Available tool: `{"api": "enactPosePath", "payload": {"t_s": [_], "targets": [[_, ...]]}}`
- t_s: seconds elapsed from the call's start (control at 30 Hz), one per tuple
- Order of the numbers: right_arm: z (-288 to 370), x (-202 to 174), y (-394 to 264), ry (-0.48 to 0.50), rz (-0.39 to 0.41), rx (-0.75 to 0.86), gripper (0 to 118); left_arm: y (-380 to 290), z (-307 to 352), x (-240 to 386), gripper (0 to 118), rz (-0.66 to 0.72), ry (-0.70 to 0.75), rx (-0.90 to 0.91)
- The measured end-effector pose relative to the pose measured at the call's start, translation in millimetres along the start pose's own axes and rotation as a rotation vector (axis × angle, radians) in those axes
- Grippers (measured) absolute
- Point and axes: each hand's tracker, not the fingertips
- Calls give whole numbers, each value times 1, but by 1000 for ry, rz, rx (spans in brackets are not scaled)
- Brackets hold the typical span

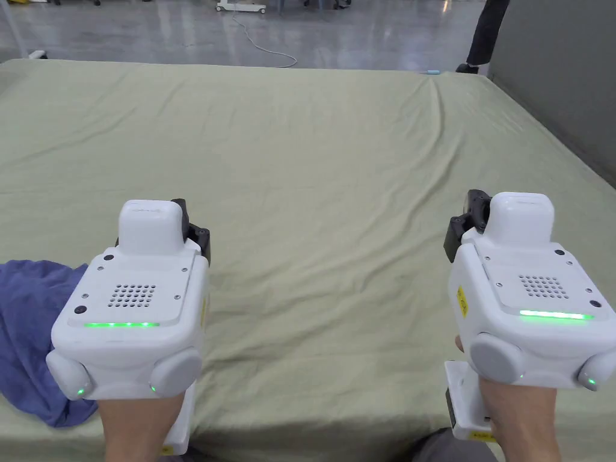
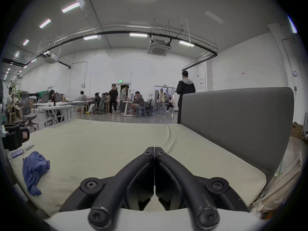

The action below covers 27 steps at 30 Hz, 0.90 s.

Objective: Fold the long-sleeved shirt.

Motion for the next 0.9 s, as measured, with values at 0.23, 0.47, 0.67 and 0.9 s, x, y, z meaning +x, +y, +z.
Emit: {"api": "enactPosePath", "payload": {"t_s": [0.23,0.47,0.67,0.9], "targets": [[-18,-88,10,236,18,30,0,2,20,-71,0,-4,253,-27],[-7,-183,11,480,51,54,0,2,61,-125,0,-5,431,-51],[1,-203,3,553,79,26,0,-4,58,-142,0,27,429,-130],[-9,-193,-2,548,83,-4,0,-27,-46,-197,105,239,302,-723]]}}
